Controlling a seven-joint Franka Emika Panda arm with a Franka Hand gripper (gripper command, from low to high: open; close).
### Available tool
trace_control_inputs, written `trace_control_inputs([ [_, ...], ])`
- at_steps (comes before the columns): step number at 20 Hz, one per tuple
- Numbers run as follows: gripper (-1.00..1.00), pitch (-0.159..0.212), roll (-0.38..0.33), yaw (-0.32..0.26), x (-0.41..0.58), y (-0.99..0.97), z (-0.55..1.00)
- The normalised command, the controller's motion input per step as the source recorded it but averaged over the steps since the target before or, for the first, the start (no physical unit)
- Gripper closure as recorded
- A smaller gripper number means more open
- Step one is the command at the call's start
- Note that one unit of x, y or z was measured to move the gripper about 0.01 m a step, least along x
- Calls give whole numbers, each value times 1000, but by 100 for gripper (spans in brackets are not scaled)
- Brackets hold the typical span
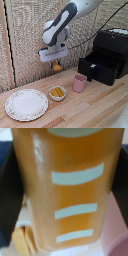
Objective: Extend the gripper towards the air fryer handle. Grasp the air fryer handle and pull it to open the air fryer. Release the air fryer handle and move the gripper to the bread. Grasp the bread with the gripper and move it to the air fryer basket. Release the bread inside the air fryer and retract the gripper.
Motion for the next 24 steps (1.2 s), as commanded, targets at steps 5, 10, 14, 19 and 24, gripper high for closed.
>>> trace_control_inputs([
  [5,100,0,-2,-132,19,-427,893],
  [10,100,0,0,-147,93,-710,590],
  [14,100,-6,0,-232,6,-527,456],
  [19,100,-17,0,-302,0,-352,349],
  [24,100,-46,0,-257,0,-479,299],
])
